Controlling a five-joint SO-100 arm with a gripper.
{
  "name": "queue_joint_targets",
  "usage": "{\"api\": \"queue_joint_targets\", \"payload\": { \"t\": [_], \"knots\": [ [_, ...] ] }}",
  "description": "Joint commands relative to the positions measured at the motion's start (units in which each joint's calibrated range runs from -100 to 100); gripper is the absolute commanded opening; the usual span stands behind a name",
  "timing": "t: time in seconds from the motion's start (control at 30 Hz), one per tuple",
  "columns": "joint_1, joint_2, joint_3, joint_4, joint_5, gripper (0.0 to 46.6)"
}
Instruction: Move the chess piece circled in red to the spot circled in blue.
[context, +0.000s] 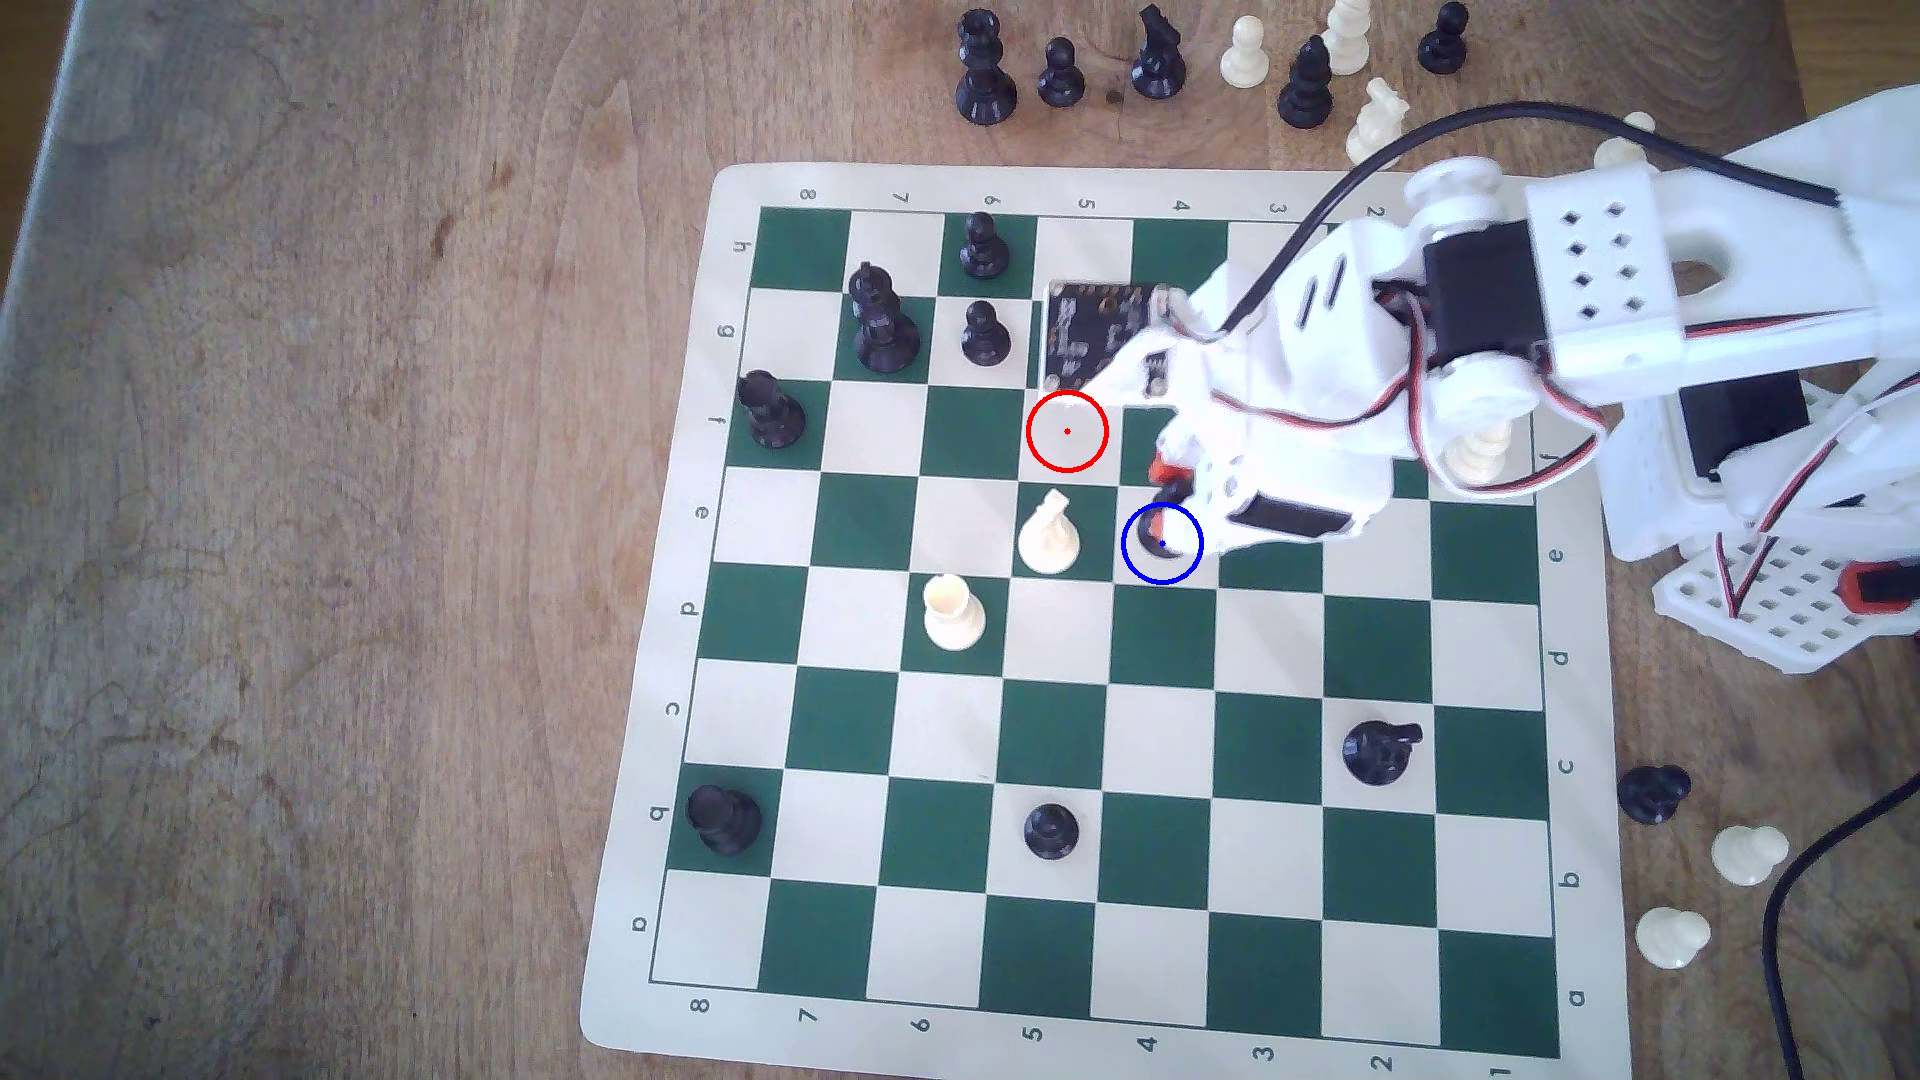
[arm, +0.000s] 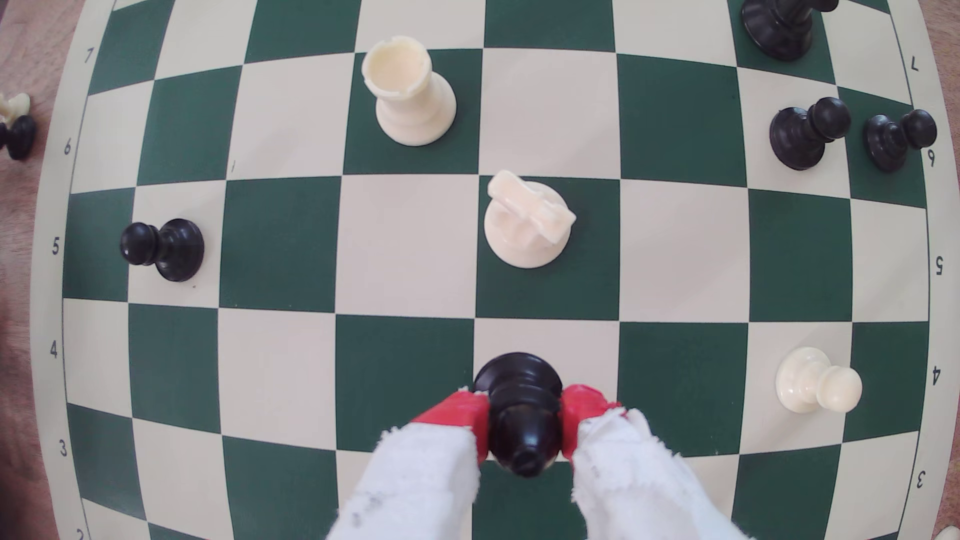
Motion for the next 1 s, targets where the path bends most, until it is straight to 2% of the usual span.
{"api": "queue_joint_targets", "payload": {
  "t": [0.0,0.53,0.97],
  "knots": [
    [0.2,2.3,-1.0,-3.5,-0.2,0.3],
    [1.8,7.2,-0.6,-3.2,1.6,0.3],
    [2.3,8.3,-0.6,-3.6,1.5,2.0]
  ]
}}
